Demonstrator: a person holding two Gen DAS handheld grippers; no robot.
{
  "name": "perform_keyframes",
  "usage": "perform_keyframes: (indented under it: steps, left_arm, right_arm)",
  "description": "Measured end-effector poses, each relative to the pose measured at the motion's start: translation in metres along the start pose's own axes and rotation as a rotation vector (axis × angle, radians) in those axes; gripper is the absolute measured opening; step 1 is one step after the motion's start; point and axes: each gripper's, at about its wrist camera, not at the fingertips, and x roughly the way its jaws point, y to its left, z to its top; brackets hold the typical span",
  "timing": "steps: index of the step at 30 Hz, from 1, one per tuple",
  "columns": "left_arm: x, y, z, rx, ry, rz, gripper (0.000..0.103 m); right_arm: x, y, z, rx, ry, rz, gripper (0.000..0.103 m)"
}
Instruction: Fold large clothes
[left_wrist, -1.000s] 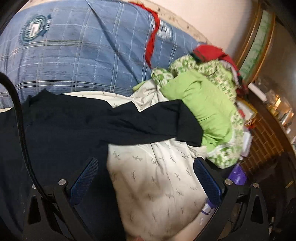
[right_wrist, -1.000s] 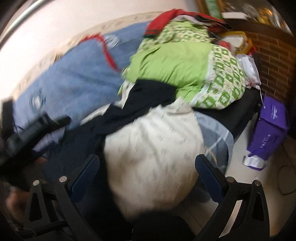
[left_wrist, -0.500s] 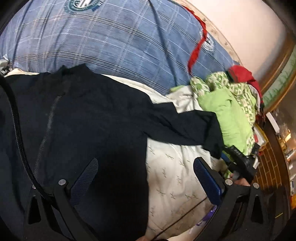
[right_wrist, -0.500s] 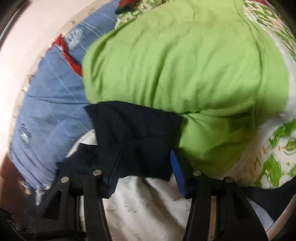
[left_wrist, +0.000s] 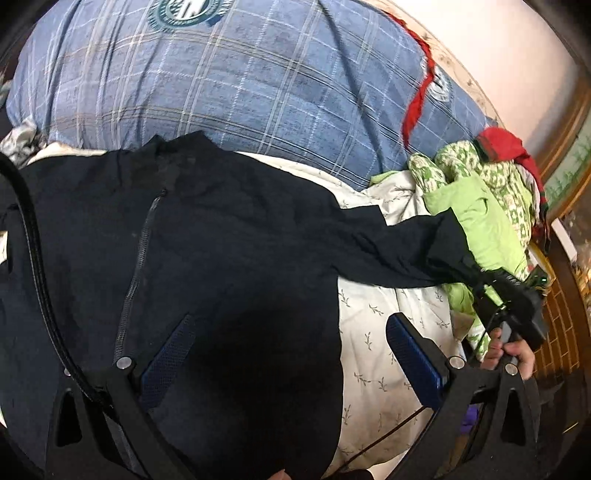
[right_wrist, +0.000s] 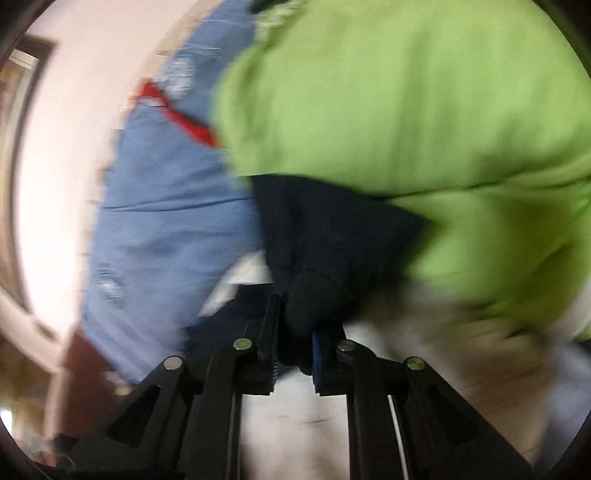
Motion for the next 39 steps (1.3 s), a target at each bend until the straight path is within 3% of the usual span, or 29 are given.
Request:
perform_keyframes:
  steps: [6,14,20,22,25,28,31,34,37,38,39]
  left_arm:
    - [-0.026,0.029,0.012,-0.039,-0.019,0.061,0.103]
    - [-0.100,0.113,0.031,-0.102,-0.143,0.291,0.103]
    - [-0.125,0.189,0.048,-0.142,-0.181,0.331,0.103]
    - [-0.127,0.212,0.053,-0.182,-0.190,0.296,0.103]
    - [-0.121,0.244,0.063,-0.261,-0.166,0.255,0.103]
    - [-0.115,0.264,0.066,-0.302,-0.152,0.286,0.103]
    - [-0.111,0.281,0.066,-0.342,-0.149,0.306,0.103]
    - [-0.106,0.292,0.065,-0.369,-0.129,0.305,0.103]
    - [-0.099,0.298,0.064,-0.369,-0.107,0.303,0.103]
    - [-0.096,0.296,0.063,-0.363,-0.097,0.308,0.103]
    - [-0.093,0.294,0.063,-0.357,-0.088,0.314,0.103]
  right_arm:
    - [0.023,0.113,-0.052,-0.118,0.065,0.156,0.014]
    - [0.102,0.254,-0.172,-0.232,0.221,0.350,0.014]
    - [0.167,0.294,-0.252,-0.139,0.322,0.462,0.014]
    - [0.181,0.298,-0.272,-0.111,0.343,0.483,0.014]
    - [0.193,0.298,-0.286,-0.086,0.361,0.493,0.014]
    - [0.206,0.299,-0.294,-0.088,0.372,0.505,0.014]
    - [0.223,0.297,-0.308,-0.087,0.393,0.502,0.014]
    - [0.258,0.290,-0.331,-0.151,0.484,0.359,0.014]
    - [0.276,0.276,-0.350,-0.198,0.558,0.214,0.020]
    - [0.278,0.273,-0.355,-0.228,0.586,0.133,0.032]
    - [0.277,0.271,-0.356,-0.228,0.591,0.094,0.052]
